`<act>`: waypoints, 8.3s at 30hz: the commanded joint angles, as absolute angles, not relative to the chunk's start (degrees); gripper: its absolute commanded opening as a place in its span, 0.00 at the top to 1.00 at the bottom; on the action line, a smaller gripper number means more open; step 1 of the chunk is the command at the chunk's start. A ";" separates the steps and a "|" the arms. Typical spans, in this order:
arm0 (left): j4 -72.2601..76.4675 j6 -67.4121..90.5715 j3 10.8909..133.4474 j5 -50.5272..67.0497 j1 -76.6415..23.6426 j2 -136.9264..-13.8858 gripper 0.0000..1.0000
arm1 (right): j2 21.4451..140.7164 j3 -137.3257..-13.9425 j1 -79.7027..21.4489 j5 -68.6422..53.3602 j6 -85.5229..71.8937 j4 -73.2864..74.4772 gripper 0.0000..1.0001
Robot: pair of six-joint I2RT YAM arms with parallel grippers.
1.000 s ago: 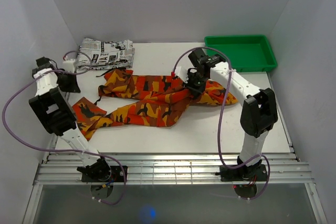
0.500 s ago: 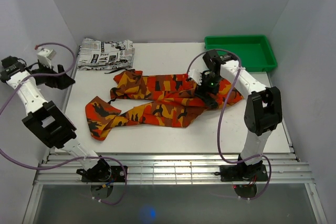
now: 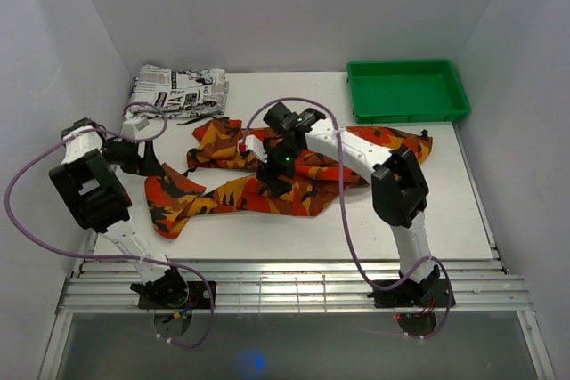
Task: Fold and stack the trousers
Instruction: Flatten the trousers out
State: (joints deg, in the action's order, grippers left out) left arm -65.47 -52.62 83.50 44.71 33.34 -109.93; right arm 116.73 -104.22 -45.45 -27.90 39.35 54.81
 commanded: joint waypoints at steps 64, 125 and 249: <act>-66.65 -61.45 89.41 104.94 14.95 -79.82 1.00 | 98.26 -101.66 -29.44 -42.69 25.41 24.53 0.16; -2.12 -39.73 52.56 -14.14 -51.24 -64.86 0.02 | 95.72 -83.59 -31.73 -31.81 -78.48 9.66 0.92; 8.17 18.72 55.99 104.94 5.80 -69.26 1.00 | 92.62 -110.82 -55.90 -16.43 56.87 29.35 0.10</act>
State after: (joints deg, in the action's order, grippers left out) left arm 6.68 18.52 56.55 84.51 6.39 -70.06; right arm 90.17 -107.18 -55.75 -15.99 57.45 31.16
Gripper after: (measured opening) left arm 0.022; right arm 0.903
